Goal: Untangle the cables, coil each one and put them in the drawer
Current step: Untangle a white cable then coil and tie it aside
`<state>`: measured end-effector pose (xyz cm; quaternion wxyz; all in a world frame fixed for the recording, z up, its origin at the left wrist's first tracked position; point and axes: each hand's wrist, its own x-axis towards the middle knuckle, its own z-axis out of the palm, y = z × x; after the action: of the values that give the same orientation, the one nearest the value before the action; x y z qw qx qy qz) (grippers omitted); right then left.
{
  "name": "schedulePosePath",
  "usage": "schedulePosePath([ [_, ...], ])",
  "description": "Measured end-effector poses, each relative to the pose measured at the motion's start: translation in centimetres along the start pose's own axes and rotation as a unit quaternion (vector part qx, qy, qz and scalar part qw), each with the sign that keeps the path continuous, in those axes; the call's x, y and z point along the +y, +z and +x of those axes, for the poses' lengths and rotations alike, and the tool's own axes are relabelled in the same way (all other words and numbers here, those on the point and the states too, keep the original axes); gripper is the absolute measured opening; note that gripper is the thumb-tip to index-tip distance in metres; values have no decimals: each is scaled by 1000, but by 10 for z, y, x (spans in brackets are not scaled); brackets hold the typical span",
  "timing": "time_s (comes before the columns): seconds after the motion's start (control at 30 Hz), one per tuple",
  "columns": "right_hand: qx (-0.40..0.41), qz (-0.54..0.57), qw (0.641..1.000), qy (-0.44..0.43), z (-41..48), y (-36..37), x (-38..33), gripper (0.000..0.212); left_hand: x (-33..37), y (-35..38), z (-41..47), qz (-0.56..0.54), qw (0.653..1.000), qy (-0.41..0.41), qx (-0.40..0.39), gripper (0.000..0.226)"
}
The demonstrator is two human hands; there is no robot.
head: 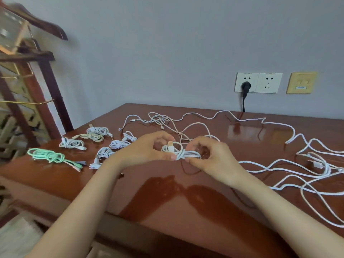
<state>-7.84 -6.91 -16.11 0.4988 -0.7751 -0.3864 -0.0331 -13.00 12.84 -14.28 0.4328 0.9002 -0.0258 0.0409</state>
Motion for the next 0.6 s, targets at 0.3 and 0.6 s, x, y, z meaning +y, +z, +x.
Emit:
schedulePosePath([
  [0.3, -138, -14, 990, -24, 3, 52, -10, 23, -5, -32, -31, 186, 975, -94, -79, 42],
  [0.6, -164, -68, 984, -31, 4, 85, -16, 18, -18, -46, -39, 242, 951, -167, -100, 41],
])
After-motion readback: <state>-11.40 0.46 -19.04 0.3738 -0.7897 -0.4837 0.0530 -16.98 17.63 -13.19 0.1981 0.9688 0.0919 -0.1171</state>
